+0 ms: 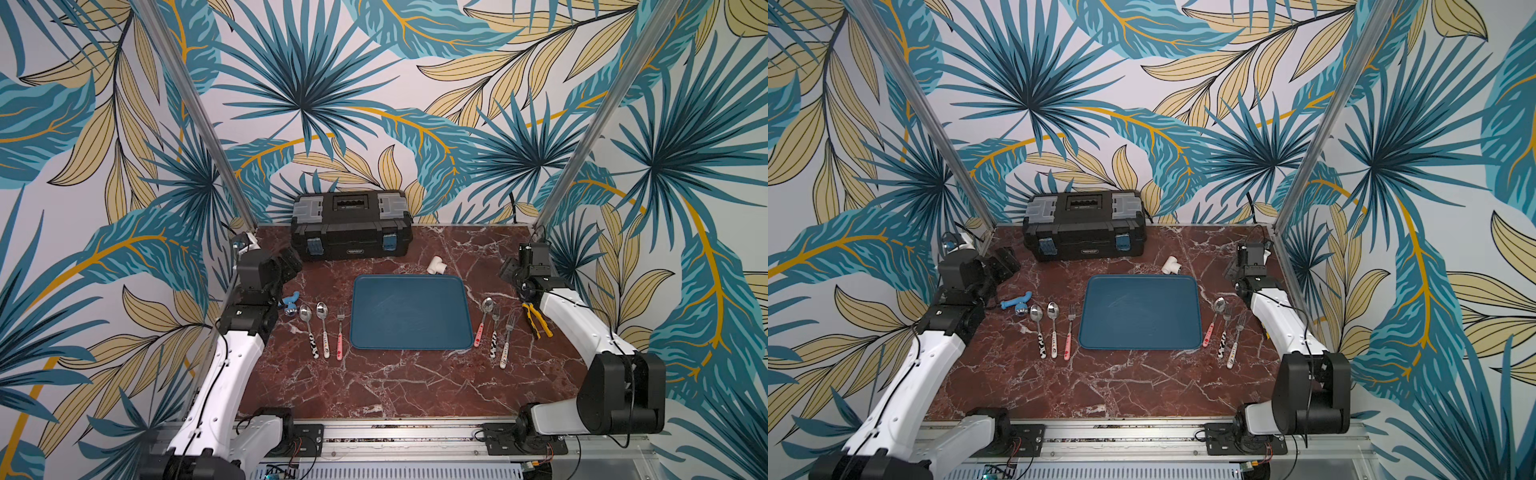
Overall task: Set the spoon and fork side by side
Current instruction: Pick up the fork at the center of the board.
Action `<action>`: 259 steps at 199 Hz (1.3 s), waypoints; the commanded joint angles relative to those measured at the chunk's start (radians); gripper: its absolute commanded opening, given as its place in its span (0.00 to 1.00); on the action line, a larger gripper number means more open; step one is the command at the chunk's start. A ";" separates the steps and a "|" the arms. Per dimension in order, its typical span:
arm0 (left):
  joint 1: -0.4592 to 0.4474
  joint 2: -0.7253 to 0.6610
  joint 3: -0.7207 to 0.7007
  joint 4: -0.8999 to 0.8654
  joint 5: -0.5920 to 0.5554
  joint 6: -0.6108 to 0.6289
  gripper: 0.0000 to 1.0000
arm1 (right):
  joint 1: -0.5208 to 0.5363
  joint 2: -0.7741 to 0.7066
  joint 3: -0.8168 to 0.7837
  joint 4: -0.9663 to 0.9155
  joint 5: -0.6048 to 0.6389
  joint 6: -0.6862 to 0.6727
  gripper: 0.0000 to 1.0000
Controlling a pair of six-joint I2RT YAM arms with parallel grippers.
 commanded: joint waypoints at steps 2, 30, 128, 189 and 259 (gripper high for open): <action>-0.014 0.089 0.084 -0.304 0.103 -0.039 0.34 | 0.005 -0.030 0.034 -0.179 0.040 0.032 0.40; -0.139 0.174 0.075 -0.439 0.088 0.000 0.20 | 0.018 0.004 0.024 -0.194 0.020 0.021 0.11; -0.367 0.507 0.080 -0.518 0.157 0.060 0.38 | 0.031 0.114 0.044 -0.176 -0.069 0.008 0.26; -0.368 0.603 0.113 -0.449 0.190 0.089 0.41 | 0.031 0.129 0.046 -0.175 -0.076 0.006 0.29; -0.368 0.657 0.079 -0.418 0.165 0.041 0.12 | 0.031 0.136 0.049 -0.174 -0.080 0.011 0.30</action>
